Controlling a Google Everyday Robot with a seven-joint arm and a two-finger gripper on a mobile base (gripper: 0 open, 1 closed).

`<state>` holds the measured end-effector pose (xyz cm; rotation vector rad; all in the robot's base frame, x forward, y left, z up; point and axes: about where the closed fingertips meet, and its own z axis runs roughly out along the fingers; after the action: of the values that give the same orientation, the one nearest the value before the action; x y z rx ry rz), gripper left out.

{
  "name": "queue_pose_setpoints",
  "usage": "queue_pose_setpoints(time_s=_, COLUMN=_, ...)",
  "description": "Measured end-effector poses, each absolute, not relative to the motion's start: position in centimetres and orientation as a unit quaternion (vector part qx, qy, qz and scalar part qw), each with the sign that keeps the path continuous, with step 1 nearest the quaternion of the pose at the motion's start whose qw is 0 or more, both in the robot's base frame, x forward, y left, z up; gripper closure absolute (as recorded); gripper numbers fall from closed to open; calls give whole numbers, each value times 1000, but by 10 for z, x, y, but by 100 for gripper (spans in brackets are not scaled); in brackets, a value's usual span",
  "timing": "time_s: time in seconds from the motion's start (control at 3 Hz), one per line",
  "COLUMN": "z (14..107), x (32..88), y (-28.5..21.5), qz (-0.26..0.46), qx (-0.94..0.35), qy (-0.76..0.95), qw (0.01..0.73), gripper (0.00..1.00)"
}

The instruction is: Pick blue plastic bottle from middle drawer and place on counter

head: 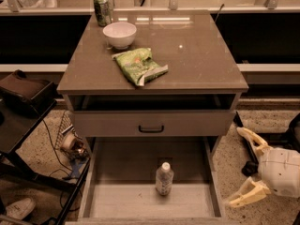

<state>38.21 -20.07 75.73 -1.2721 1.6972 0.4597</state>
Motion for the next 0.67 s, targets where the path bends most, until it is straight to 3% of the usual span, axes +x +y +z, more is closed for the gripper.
queue_pose_setpoints(time_s=0.67, z=720, x=385, y=-182, qz=229, qx=-497, qy=691, qw=472, gripper=0)
